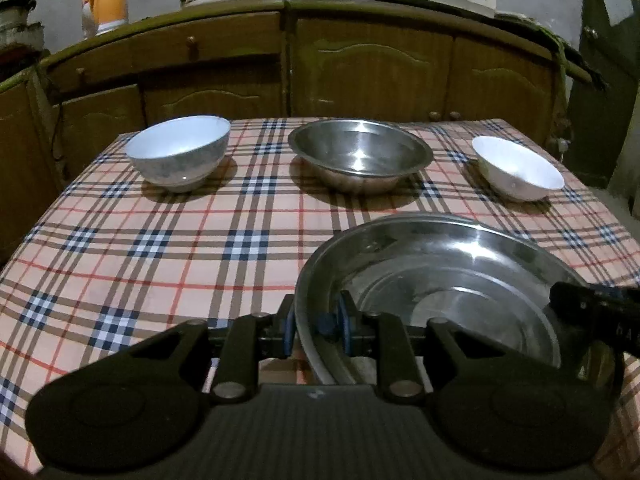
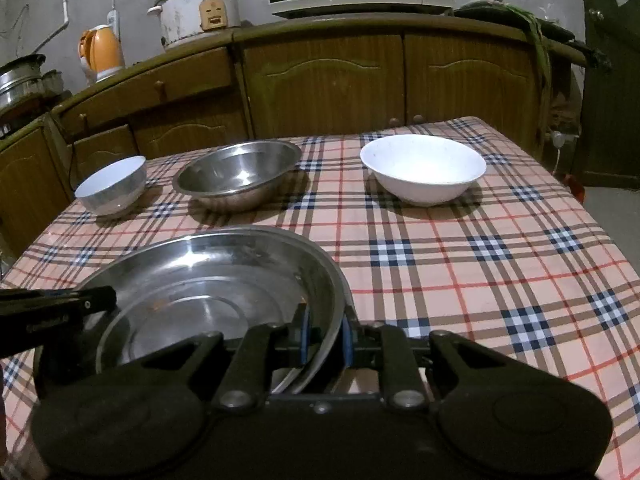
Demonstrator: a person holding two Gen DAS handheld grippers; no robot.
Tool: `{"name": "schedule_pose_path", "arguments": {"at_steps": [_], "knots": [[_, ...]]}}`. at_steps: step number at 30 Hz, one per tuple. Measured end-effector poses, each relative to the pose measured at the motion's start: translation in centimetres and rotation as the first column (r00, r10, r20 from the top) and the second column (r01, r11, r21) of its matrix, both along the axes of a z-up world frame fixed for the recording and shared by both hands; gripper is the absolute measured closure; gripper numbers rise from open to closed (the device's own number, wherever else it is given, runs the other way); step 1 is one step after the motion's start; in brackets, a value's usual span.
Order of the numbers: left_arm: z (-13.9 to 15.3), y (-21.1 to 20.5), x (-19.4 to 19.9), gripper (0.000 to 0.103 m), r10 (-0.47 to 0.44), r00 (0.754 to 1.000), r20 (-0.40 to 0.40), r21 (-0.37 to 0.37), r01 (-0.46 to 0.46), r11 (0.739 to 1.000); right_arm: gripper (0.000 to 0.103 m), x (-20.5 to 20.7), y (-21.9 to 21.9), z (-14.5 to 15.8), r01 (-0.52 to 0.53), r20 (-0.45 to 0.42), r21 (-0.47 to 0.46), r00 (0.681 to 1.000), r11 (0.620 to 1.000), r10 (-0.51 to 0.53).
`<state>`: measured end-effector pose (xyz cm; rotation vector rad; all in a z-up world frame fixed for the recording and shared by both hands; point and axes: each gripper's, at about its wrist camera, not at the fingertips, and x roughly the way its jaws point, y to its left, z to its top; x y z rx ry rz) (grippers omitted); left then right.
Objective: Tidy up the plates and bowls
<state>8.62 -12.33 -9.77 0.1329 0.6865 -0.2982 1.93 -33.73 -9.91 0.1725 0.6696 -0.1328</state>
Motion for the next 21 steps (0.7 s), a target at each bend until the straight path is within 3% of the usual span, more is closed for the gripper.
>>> {"name": "schedule_pose_path", "arguments": {"at_steps": [17, 21], "knots": [[-1.1, 0.5, -0.3, 0.079, 0.026, 1.000, 0.010, -0.019, -0.026, 0.999, 0.078, -0.9, 0.4, -0.1, -0.032, 0.033, -0.019, 0.999, 0.999, 0.033], [-0.9, 1.0, -0.4, 0.078, 0.049, 0.999, 0.017, -0.030, -0.048, 0.998, 0.069, -1.1, -0.1, 0.2, 0.001, 0.037, -0.035, 0.999, 0.999, 0.001]]}}
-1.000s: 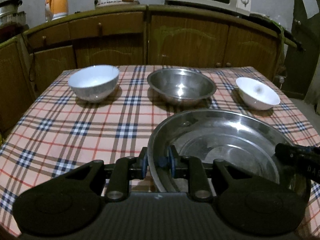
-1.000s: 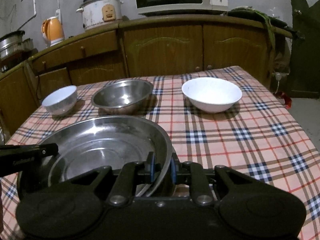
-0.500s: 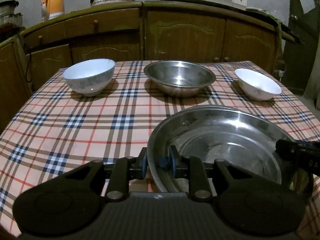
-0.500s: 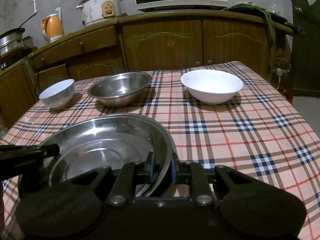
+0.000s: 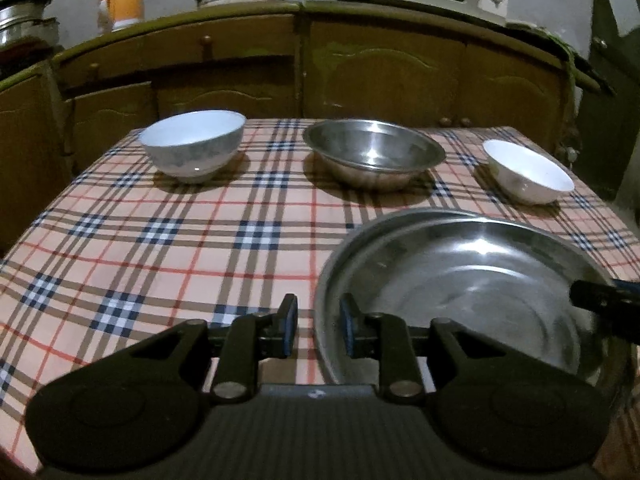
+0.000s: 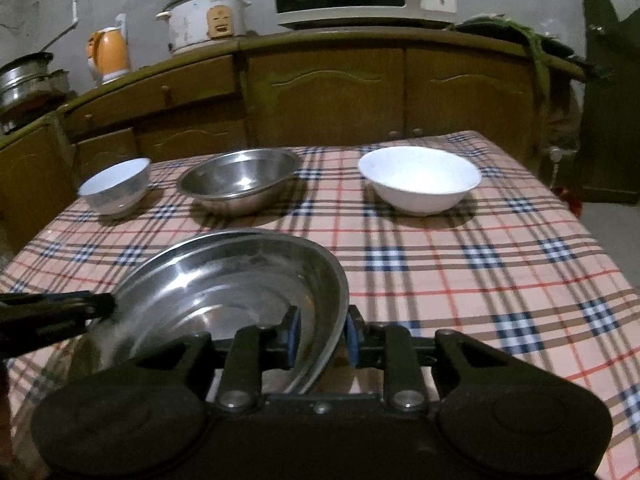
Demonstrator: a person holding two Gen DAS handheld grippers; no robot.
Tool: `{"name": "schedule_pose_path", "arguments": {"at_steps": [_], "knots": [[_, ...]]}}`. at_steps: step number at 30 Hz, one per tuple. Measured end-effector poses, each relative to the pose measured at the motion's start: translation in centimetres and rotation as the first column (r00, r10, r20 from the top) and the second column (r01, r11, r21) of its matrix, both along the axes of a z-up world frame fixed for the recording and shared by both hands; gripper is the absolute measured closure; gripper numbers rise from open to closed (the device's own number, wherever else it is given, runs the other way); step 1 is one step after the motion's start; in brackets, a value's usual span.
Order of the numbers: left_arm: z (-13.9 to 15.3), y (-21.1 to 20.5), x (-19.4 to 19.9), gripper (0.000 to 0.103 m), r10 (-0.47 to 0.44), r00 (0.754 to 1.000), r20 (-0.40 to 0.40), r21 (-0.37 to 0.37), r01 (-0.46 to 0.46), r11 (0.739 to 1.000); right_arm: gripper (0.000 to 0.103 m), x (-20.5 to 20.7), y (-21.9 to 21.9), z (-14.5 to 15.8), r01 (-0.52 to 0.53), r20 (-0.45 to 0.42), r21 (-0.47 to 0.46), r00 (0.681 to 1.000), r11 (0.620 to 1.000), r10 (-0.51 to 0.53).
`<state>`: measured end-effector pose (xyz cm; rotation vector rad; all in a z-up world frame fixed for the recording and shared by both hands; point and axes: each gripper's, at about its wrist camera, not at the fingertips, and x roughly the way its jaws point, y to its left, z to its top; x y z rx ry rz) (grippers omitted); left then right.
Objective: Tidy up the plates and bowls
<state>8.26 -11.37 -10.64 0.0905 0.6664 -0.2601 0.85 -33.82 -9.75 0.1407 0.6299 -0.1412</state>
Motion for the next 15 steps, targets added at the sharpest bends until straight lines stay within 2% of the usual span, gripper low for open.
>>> {"name": "schedule_pose_path", "arguments": {"at_steps": [3, 7, 10, 15], "knots": [[0.2, 0.2, -0.1, 0.076, 0.002, 1.000, -0.003, -0.008, -0.002, 1.000, 0.062, -0.3, -0.5, 0.2, -0.009, -0.001, 0.009, 1.000, 1.000, 0.009], [0.3, 0.2, -0.3, 0.076, 0.000, 1.000, -0.001, -0.011, 0.000, 1.000, 0.044, -0.6, -0.2, 0.5, -0.056, -0.002, -0.004, 0.998, 0.998, 0.056], [0.6, 0.1, -0.6, 0.076, -0.013, 1.000, 0.003, -0.008, 0.013, 1.000, 0.044, -1.2, 0.6, 1.1, -0.061, 0.004, -0.087, 0.998, 0.994, 0.061], [1.3, 0.1, -1.2, 0.076, -0.025, 0.999, 0.026, -0.016, 0.026, 1.000, 0.044, -4.0, -0.5, 2.9, -0.068, 0.053, -0.026, 0.996, 0.997, 0.069]]}}
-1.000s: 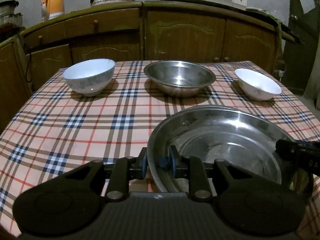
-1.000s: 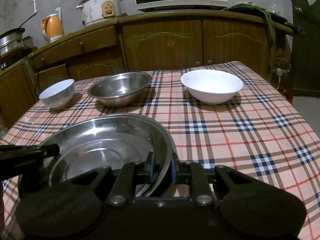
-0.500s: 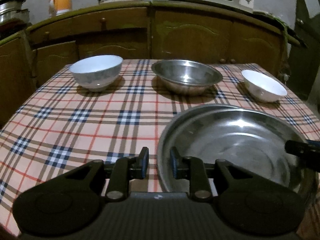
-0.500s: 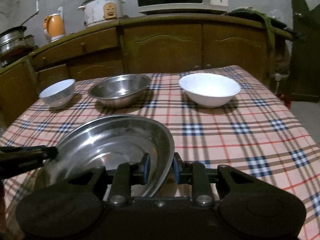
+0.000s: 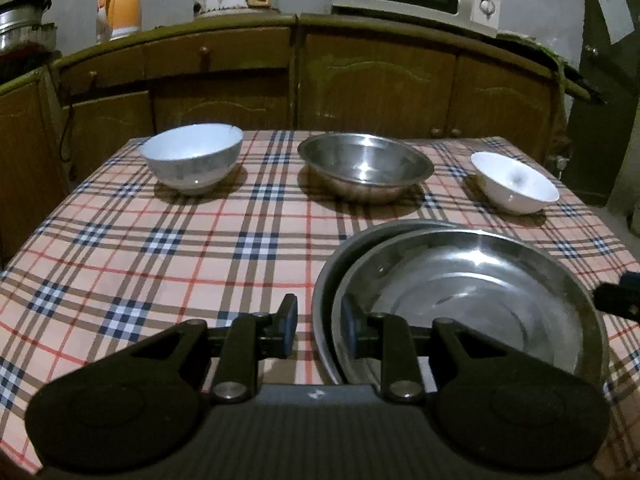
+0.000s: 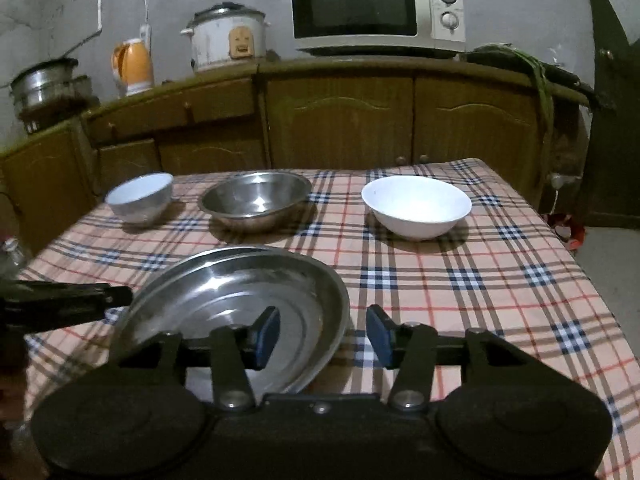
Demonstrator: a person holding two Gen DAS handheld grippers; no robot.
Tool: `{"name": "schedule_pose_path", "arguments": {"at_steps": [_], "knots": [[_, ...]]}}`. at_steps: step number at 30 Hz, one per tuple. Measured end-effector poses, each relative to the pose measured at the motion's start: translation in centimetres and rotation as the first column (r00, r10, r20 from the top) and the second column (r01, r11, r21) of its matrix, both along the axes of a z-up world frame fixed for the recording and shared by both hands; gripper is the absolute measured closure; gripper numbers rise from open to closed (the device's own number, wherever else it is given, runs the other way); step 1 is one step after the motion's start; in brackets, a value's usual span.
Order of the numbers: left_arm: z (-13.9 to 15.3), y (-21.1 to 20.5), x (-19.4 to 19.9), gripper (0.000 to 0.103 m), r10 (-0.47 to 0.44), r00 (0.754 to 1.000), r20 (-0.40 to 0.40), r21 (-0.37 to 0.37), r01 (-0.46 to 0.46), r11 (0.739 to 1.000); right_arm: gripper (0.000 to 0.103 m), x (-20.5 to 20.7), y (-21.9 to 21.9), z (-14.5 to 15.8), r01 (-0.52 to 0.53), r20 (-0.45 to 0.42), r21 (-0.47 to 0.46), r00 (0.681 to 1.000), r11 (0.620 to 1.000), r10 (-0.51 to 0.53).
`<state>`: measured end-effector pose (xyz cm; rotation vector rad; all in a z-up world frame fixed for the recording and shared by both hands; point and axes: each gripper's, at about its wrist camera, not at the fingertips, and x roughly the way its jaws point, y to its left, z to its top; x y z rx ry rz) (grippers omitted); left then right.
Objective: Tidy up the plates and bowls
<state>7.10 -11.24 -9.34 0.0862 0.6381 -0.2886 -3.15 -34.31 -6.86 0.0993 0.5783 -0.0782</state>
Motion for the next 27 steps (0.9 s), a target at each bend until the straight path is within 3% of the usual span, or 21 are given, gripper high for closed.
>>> {"name": "schedule_pose_path", "arguments": {"at_steps": [3, 6, 15, 20, 27], "knots": [[0.3, 0.1, -0.3, 0.071, 0.005, 1.000, 0.007, -0.014, -0.005, 1.000, 0.044, -1.4, 0.1, -0.1, 0.004, -0.011, -0.038, 1.000, 0.999, -0.004], [0.4, 0.0, -0.4, 0.071, 0.002, 1.000, 0.008, -0.014, -0.002, 1.000, 0.044, -1.8, -0.3, -1.1, 0.029, -0.036, -0.016, 0.999, 0.999, -0.029], [0.5, 0.1, -0.5, 0.066, 0.009, 1.000, 0.005, -0.007, -0.009, 1.000, 0.044, 0.4, 0.7, -3.0, 0.002, -0.081, 0.003, 0.997, 1.000, -0.002], [-0.1, 0.4, 0.2, 0.060, 0.018, 1.000, -0.020, -0.001, -0.018, 1.000, 0.044, 1.3, -0.1, -2.5, 0.018, -0.071, 0.042, 0.997, 0.999, -0.015], [-1.5, 0.4, 1.8, 0.050, 0.012, 0.996, -0.084, 0.009, -0.011, 1.000, 0.044, 3.7, -1.4, -3.8, 0.038, -0.124, 0.140, 0.992, 0.989, -0.020]]}}
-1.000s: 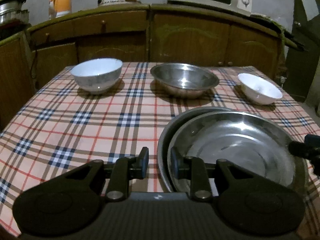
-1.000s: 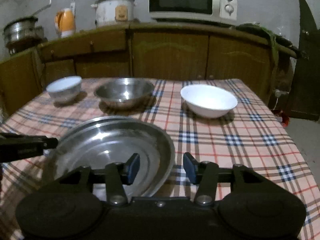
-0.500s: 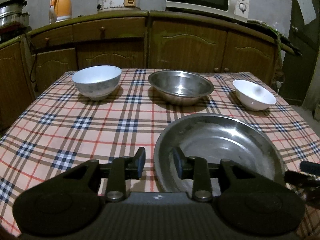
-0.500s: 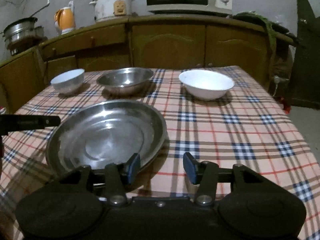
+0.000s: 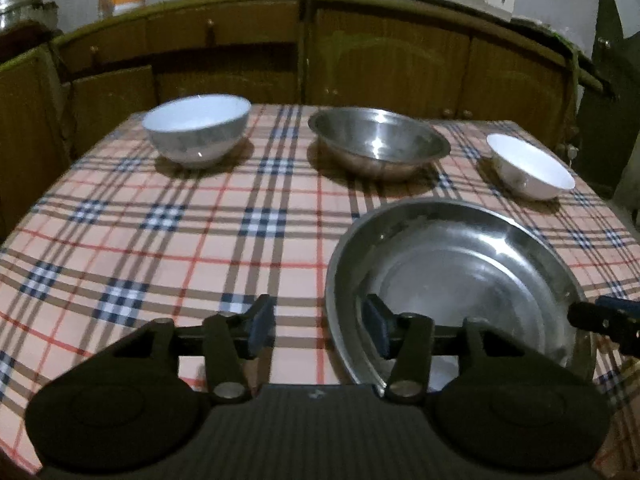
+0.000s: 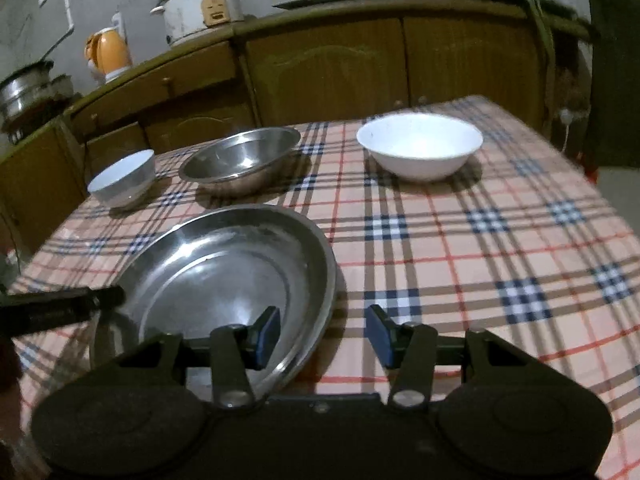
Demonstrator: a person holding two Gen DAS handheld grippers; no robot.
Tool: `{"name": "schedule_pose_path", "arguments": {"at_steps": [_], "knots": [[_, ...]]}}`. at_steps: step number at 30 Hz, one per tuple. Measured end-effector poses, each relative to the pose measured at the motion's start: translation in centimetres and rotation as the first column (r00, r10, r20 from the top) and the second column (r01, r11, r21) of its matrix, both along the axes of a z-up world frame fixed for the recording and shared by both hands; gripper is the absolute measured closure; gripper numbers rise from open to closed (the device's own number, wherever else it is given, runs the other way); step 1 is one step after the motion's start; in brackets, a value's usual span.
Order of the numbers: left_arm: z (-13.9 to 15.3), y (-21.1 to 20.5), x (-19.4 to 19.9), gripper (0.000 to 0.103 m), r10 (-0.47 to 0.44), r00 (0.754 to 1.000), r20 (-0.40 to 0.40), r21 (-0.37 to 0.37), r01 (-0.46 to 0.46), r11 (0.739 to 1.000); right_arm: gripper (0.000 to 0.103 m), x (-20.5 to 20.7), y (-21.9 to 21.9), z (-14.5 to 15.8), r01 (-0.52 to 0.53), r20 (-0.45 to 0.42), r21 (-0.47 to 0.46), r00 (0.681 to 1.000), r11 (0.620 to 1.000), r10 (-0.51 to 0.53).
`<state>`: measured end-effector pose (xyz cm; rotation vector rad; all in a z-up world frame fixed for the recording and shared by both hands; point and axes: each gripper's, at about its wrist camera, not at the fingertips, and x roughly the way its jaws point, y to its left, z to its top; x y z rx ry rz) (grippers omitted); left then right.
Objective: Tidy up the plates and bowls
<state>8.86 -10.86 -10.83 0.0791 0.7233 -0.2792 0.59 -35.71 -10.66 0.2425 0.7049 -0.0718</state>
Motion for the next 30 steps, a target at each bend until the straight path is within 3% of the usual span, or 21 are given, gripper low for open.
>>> {"name": "schedule_pose_path", "arguments": {"at_steps": [5, 8, 10, 11, 12, 21, 30], "knots": [[-0.8, -0.5, 0.9, 0.052, -0.014, 0.999, -0.030, -0.011, 0.013, 1.000, 0.045, 1.3, -0.3, -0.9, -0.009, -0.023, 0.038, 1.000, 0.999, 0.010], [-1.2, -0.9, 1.7, 0.055, -0.024, 0.998, -0.050, -0.013, 0.024, 1.000, 0.052, 2.1, -0.7, -1.5, -0.001, -0.034, 0.080, 0.999, 0.997, 0.004], [-1.3, -1.1, 2.0, 0.062, -0.036, 0.998, -0.047, -0.020, 0.035, 0.999, 0.069, 2.5, -1.0, -1.7, -0.002, -0.025, 0.109, 1.000, 0.994, 0.005], [-1.2, -1.3, 2.1, 0.072, -0.047, 0.998, -0.049, -0.028, 0.046, 0.999, 0.074, 2.7, -1.1, -1.7, -0.009, -0.025, 0.125, 1.000, 0.992, 0.013], [-1.1, -1.5, 2.3, 0.072, -0.053, 0.997, -0.053, -0.030, 0.052, 0.998, 0.076, 2.9, -1.1, -1.7, -0.008, -0.027, 0.134, 1.000, 0.991, 0.012], [-0.5, -1.3, 2.0, 0.076, -0.042, 0.998, -0.038, -0.015, 0.041, 0.999, 0.079, 2.6, -0.4, -0.6, -0.005, 0.000, 0.105, 1.000, 0.994, 0.005], [2.8, 0.2, 0.7, 0.077, -0.028, 0.999, 0.038, -0.014, 0.029, 0.999, 0.079, 2.1, 1.2, 2.8, -0.036, 0.067, 0.084, 0.997, 0.996, 0.030]]}}
